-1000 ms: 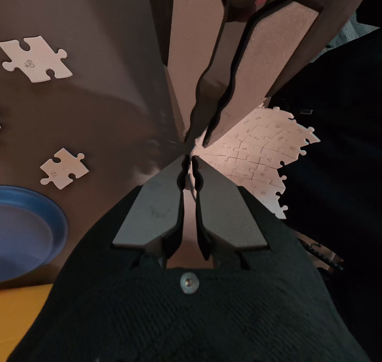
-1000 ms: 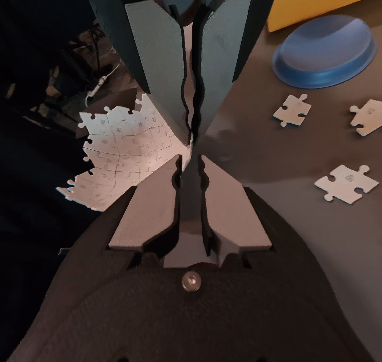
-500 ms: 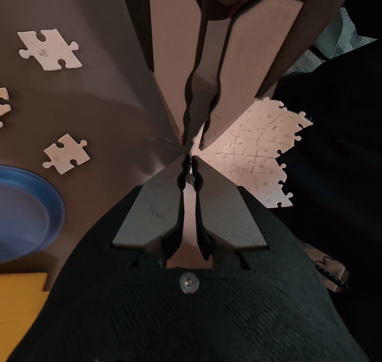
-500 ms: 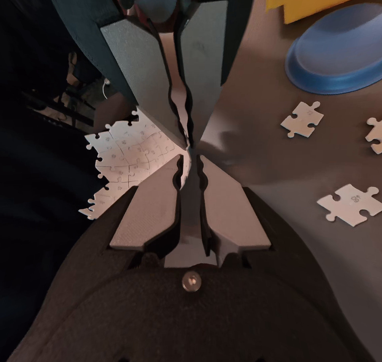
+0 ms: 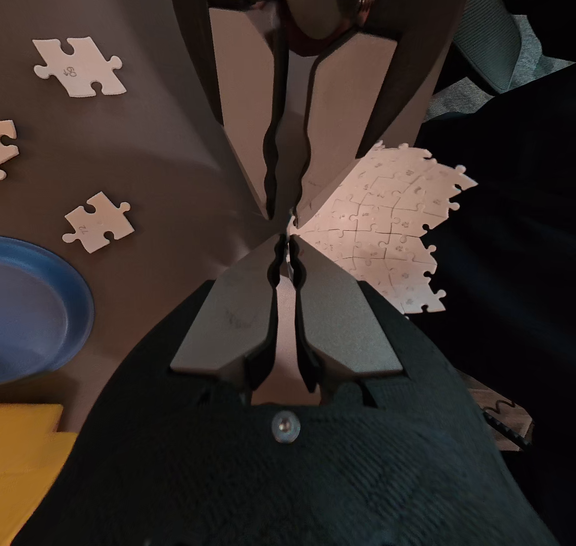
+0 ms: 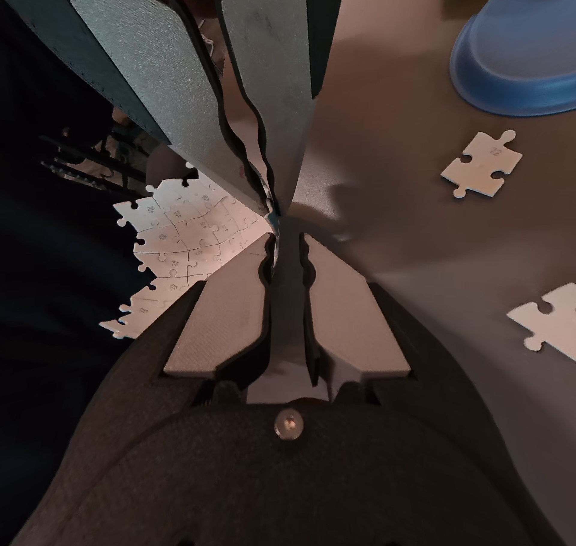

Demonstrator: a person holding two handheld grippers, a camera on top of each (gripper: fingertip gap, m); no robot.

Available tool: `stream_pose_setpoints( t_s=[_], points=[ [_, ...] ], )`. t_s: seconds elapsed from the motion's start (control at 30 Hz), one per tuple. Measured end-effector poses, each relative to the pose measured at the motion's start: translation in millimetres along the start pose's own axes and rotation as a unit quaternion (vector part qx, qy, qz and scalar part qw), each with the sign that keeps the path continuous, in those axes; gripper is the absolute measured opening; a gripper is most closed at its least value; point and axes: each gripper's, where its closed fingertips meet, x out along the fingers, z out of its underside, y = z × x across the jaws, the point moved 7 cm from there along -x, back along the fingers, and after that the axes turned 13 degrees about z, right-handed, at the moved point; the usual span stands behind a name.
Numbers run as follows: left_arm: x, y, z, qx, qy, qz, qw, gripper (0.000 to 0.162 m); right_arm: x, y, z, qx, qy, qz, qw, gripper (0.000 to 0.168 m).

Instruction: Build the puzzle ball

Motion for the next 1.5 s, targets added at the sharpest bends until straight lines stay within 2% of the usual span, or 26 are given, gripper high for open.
stream_pose_setpoints(
  t_s=[0.43, 1.5],
  points=[
    [0.8, 2.9, -2.5, 0.004, -0.003, -0.009, 1.000, 0.000, 3.7, -4.7, -0.4, -0.008, -0.024, 0.002, 1.000, 0.013],
    [1.8, 9.2, -2.5, 0.018, 0.004, -0.054, 0.998, 0.001, 2.5, -9.4, -1.9, -0.018, -0.038, -0.004, 0.999, 0.001]
  ],
)
